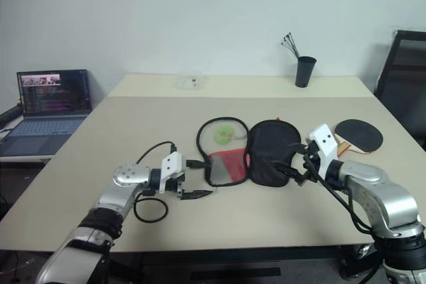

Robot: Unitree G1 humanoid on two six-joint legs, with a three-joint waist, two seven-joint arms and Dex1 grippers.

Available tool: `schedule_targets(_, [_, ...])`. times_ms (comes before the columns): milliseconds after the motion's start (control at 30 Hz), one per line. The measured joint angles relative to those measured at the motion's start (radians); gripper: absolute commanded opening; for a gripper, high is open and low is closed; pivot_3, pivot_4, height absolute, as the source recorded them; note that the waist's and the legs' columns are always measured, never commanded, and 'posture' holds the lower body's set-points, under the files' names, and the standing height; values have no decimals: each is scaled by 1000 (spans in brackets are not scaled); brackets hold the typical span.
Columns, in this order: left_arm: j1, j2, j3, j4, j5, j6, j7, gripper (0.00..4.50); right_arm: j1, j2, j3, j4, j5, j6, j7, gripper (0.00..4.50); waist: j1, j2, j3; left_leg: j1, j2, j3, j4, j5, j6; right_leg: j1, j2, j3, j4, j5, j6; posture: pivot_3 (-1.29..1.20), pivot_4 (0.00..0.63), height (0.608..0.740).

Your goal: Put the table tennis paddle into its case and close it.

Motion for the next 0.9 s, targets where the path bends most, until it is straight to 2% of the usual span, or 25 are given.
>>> schedule_targets(267, [89,67,71,-250,-113,269,19,4444,-113,50,-3,201,-103,-23,-120,4500,-7,0,0,0,-1,1,0,0,0,-1,1,0,1,0,0,0,150,740])
schedule_targets(633, [64,89,70,-424,-125,401,38,4444,-428,136,-92,807,-327,-65,-560,4500,-15,0,0,-2,-3,3,-1,0,0,-4,1,5,1,0,0,0,150,740])
schedule_targets(900, [10,101,58,-462,-128,466,-1,4444,-508,199,-198,1017,-327,-104,-696,4500,-20,0,0,-2,-3,7,-2,0,0,-8,3,11,4,0,0,0,150,740])
